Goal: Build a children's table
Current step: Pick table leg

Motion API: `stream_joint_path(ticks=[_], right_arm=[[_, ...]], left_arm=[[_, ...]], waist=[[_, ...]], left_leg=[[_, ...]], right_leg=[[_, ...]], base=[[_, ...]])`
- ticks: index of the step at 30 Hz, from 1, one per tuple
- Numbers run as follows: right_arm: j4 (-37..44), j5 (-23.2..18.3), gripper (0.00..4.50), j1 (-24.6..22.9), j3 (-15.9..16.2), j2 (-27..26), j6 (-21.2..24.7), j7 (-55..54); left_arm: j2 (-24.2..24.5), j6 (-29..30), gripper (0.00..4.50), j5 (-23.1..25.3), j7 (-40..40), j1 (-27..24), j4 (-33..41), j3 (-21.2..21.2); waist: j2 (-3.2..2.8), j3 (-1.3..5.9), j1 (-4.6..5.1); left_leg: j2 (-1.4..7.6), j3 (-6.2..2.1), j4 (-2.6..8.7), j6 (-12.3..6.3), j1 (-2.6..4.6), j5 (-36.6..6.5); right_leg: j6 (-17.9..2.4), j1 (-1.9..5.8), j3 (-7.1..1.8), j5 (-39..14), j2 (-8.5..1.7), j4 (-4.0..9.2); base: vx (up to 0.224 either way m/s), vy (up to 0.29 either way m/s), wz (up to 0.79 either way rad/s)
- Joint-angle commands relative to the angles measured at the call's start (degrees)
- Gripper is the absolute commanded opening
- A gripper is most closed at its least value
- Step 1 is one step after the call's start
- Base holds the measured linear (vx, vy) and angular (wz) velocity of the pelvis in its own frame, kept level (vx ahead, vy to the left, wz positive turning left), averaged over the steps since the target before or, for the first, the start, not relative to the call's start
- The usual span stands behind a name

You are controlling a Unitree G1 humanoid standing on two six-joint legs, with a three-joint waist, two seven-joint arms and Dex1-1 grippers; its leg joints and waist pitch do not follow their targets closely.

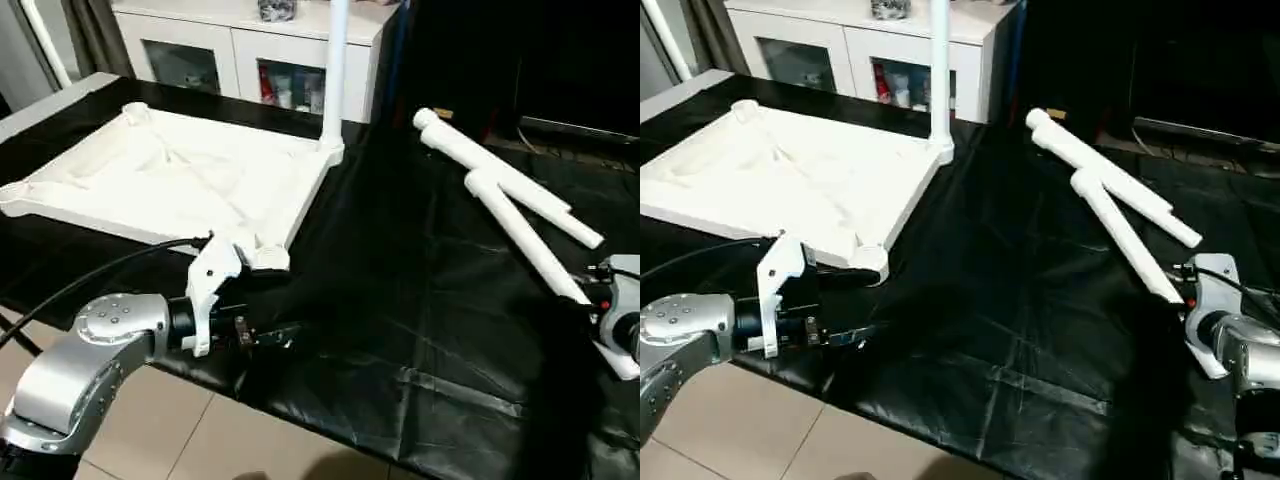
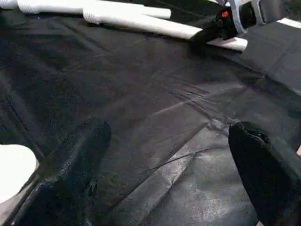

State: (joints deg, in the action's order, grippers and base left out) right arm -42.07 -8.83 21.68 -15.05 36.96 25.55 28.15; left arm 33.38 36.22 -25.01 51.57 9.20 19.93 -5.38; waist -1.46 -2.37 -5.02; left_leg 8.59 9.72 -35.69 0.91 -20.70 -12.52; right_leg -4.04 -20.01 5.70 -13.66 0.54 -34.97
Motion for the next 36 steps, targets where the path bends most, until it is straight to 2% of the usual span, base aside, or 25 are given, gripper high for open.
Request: stream_joint_path(ticks=[1, 3, 12, 20, 30, 35, 36], right_arm=[[-0.9, 0.3, 2.42, 0.7, 0.8, 1.0, -1.3, 1.0], [-0.8, 0.2, 2.12, 0.7, 0.8, 0.9, -1.7, 1.5], [0.3, -0.2, 1.52, 0.6, 1.8, 0.1, -4.5, 5.0], [2.0, -0.6, 1.43, 0.3, 2.3, -0.4, -4.8, 6.2], [9.2, -2.3, 1.43, -1.0, 2.9, -1.9, -3.6, 8.3], [14.6, -4.5, 1.43, -1.1, 2.4, -3.2, -1.7, 9.1], [16.9, -5.1, 1.43, -1.2, 2.6, -3.6, -0.8, 9.3]], left_arm=[[0.5, 0.4, 4.5, 0.2, -0.5, 0.3, 0.3, -0.4], [0.5, 0.4, 4.5, 0.2, -0.6, 0.4, 0.3, -0.5], [0.6, 0.2, 4.5, 0.4, -0.6, 0.6, -0.1, -0.7], [0.8, 0.0, 4.5, 0.4, -0.6, 0.8, -0.1, -0.9], [1.1, -1.0, 4.5, 1.6, -0.7, 1.1, -0.5, -1.5], [0.0, -4.5, 4.5, 5.3, -3.1, 3.2, -2.5, -2.7], [0.0, -6.0, 4.5, 7.3, -3.7, 3.8, -3.1, -4.1]], waist=[[0.91, 2.42, -0.02], [0.95, 2.4, 0.0], [0.93, 2.49, -0.04], [0.91, 2.43, -0.03], [0.75, 2.54, -0.07], [0.68, 2.61, -0.13], [0.6, 2.58, -0.16]], left_leg=[[5.03, -1.98, 3.51, -5.36, 0.25, -3.3], [5.03, -1.96, 3.53, -5.34, 0.28, -3.4], [5.15, -2.03, 3.51, -5.79, 0.21, -3.0], [5.17, -2.05, 3.55, -5.86, 0.16, -3.0], [5.3, -2.15, 3.55, -6.24, 0.09, -2.3], [5.5, -2.35, 3.72, -6.17, 0.25, -2.6], [5.51, -2.39, 3.73, -6.12, 0.23, -2.5]], right_leg=[[-3.5, 1.87, -4.57, -14.6, -9.2, 5.75], [-3.4, 1.83, -4.55, -15.0, -9.18, 5.8], [-3.8, 1.81, -4.53, -13.9, -9.15, 5.58], [-3.8, 1.82, -4.56, -14.1, -9.22, 5.64], [-3.8, 1.8, -4.66, -12.0, -9.27, 5.42], [-2.8, 1.83, -4.67, -12.7, -9.32, 5.47], [-2.9, 1.77, -4.7, -12.4, -9.28, 5.43]], base=[[0.0, 0.0, 0.0], [0.0, 0.0, 0.0], [0.0, 0.0, 0.0], [0.0, 0.0, 0.0], [0.0, 0.0, 0.0], [0.0, 0.0, 0.0], [0.0, 0.0, 0.0]])
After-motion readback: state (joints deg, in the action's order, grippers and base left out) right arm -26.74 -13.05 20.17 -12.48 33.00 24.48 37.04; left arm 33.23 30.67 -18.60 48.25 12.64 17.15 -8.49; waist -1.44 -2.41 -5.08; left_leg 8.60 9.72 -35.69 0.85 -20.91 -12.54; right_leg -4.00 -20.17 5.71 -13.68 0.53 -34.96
